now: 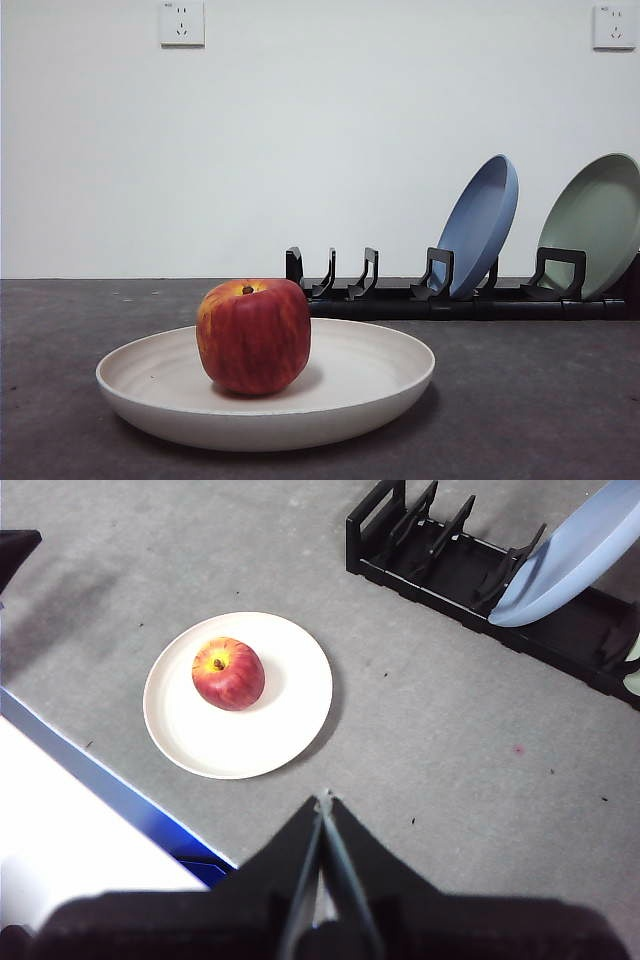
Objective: Take the yellow plate from the plate rack,put the plate on the table,take the apple from the table,put the apple in the plate
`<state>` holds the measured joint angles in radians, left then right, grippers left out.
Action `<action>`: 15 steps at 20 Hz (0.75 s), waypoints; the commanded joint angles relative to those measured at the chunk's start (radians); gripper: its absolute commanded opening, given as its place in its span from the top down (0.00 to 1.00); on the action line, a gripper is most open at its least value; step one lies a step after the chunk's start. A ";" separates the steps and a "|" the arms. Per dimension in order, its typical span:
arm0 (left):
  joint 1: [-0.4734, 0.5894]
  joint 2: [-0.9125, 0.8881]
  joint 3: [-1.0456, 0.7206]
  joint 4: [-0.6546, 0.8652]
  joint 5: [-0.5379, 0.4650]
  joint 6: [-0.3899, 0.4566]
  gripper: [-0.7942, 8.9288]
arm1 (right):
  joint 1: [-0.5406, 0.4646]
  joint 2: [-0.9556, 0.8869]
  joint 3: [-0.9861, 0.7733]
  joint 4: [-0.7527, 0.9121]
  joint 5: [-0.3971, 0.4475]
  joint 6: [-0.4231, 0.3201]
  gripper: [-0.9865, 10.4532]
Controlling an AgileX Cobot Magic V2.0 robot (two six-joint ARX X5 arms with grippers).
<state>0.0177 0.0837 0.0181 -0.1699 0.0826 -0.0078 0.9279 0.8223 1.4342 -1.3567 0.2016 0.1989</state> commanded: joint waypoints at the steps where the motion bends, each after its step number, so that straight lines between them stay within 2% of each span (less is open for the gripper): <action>1: 0.003 0.007 -0.011 0.008 0.003 0.012 0.92 | -0.004 0.000 0.003 0.000 0.018 0.003 0.91; 2: 0.003 0.012 -0.011 0.008 0.003 0.012 0.92 | -0.030 -0.003 0.001 0.014 0.039 -0.010 0.91; 4: 0.003 0.019 -0.011 0.008 0.003 0.012 0.92 | -0.148 -0.040 -0.048 0.155 0.035 -0.151 0.91; 5: 0.003 0.021 -0.010 0.008 0.003 0.012 0.92 | -0.240 -0.076 -0.113 0.283 -0.009 -0.237 0.91; 6: 0.003 0.025 -0.011 0.008 0.003 0.012 0.92 | -0.348 -0.118 -0.201 0.431 -0.086 -0.293 0.91; 7: 0.003 0.028 -0.010 0.008 0.003 0.012 0.92 | -0.461 -0.164 -0.304 0.581 -0.175 -0.311 0.91; 9: 0.003 0.033 -0.010 0.008 0.003 0.012 0.92 | -0.669 -0.252 -0.528 0.849 -0.295 -0.273 0.91; 10: 0.003 0.037 -0.010 0.008 0.003 0.012 0.92 | -0.760 -0.299 -0.654 0.971 -0.310 -0.253 0.91; 12: 0.003 0.044 -0.010 0.007 0.003 0.012 0.92 | -0.882 -0.397 -0.886 1.160 -0.311 -0.240 0.91; 15: 0.003 0.051 -0.010 0.007 0.003 0.012 0.92 | -0.965 -0.542 -1.131 1.298 -0.308 -0.230 0.91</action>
<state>0.0177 0.1326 0.0181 -0.1699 0.0826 -0.0074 -0.0269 0.3229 0.3878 -0.0990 -0.1051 -0.0433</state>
